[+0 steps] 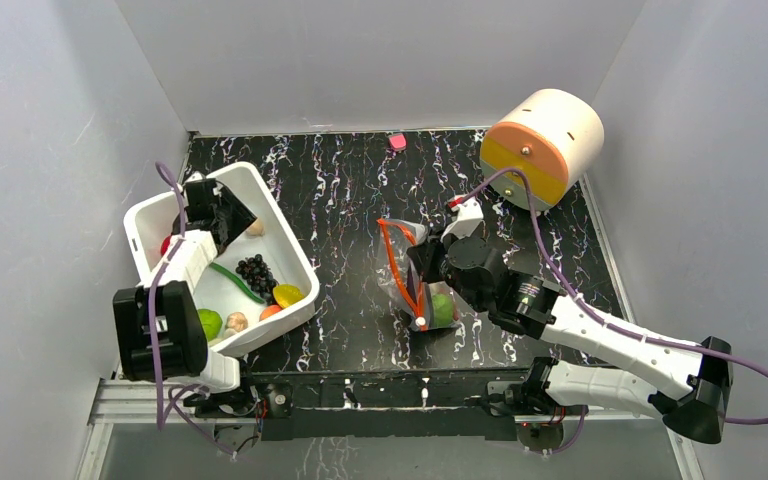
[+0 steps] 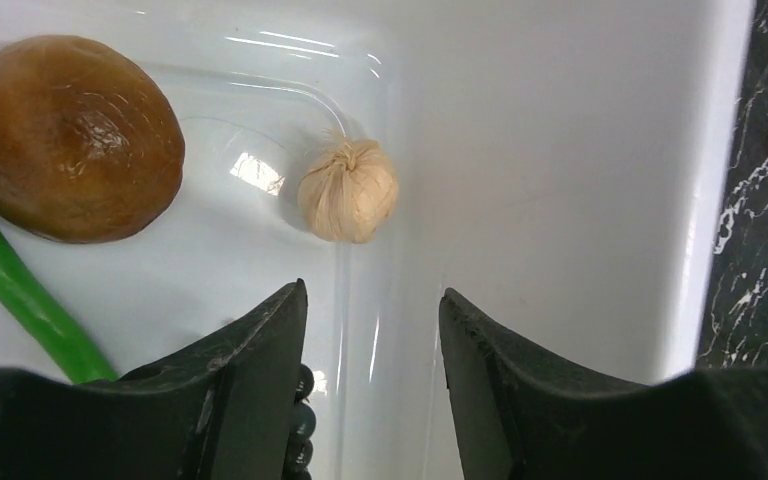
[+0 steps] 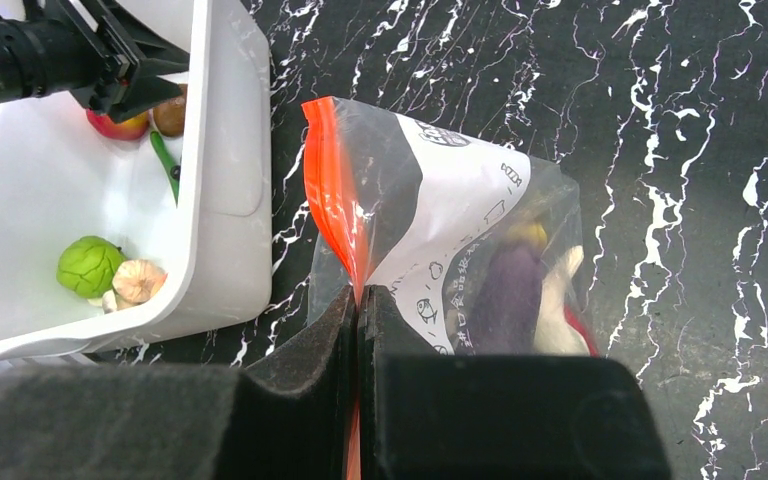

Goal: Place the food in the zip-top bag and seal the zipper
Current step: Pick up the fake vegetable from the bin.

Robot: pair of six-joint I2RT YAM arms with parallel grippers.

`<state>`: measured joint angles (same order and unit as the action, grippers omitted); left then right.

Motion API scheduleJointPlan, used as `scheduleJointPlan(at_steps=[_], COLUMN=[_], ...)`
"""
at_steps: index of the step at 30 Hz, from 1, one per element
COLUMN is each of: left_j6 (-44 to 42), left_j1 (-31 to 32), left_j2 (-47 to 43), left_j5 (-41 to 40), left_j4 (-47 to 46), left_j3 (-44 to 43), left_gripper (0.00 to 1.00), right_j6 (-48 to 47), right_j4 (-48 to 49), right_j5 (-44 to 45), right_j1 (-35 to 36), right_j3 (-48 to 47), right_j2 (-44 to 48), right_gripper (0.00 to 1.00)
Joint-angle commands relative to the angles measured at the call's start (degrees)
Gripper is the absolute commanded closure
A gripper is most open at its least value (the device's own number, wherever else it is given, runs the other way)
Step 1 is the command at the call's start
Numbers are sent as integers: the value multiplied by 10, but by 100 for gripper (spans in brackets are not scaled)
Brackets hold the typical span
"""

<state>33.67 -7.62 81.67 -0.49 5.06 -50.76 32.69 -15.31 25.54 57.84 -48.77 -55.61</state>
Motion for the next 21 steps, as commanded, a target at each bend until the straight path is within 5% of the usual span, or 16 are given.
scheduleJointPlan(at_steps=[1,21], left_j6=[-7,-17], left_j1=[-9,-29], left_j2=[27,139], left_j5=[17,53], left_j4=[-36,-72], left_j3=[-7,-34], left_gripper=[50,48], right_j6=[-1,0], right_j4=[28,27], right_j5=[13,7], right_j1=[-1,-1], right_j3=[-3,-4], right_j2=[17,15], right_gripper=[100,100])
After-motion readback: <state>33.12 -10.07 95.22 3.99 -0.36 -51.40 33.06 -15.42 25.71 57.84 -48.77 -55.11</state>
